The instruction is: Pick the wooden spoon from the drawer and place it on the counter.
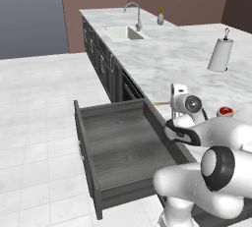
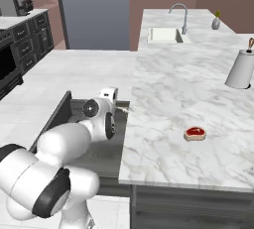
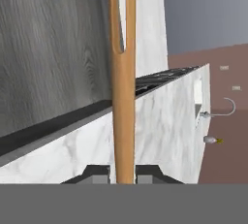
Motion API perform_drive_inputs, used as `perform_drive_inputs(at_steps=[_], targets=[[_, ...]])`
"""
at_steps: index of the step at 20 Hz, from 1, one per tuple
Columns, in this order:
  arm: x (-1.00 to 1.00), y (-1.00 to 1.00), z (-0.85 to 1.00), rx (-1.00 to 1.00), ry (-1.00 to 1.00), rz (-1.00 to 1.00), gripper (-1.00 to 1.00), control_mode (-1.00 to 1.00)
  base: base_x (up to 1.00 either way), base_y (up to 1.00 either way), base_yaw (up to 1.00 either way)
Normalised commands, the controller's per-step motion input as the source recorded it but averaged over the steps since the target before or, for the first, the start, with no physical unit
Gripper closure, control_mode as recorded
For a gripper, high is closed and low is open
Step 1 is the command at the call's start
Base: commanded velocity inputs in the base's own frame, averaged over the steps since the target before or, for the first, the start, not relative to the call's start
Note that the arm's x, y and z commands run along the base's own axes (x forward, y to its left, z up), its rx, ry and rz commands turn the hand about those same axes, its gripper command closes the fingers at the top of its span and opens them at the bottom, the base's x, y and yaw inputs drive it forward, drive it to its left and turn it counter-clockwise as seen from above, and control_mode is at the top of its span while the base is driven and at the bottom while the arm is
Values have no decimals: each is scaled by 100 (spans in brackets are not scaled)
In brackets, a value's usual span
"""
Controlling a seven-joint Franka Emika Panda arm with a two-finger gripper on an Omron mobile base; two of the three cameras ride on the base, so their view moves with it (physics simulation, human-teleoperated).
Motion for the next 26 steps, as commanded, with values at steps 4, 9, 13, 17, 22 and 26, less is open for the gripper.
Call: perform_drive_inputs(at_steps=[4, 9, 13, 17, 22, 26], targets=[[-8, -86, 100, 22, 48, -1, 100, -100, 0, 0, 0], [-2, -86, 77, 23, 68, -3, 100, -100, 0, 0, 0], [0, -39, -37, 0, 42, -7, 100, -100, 0, 0, 0], [0, -2, -99, 0, 18, -1, 100, -100, 0, 0, 0], [-4, -8, -100, 0, 7, 0, 100, -100, 0, 0, 0], [-4, -19, -100, 0, 0, 0, 100, -100, 0, 0, 0]])
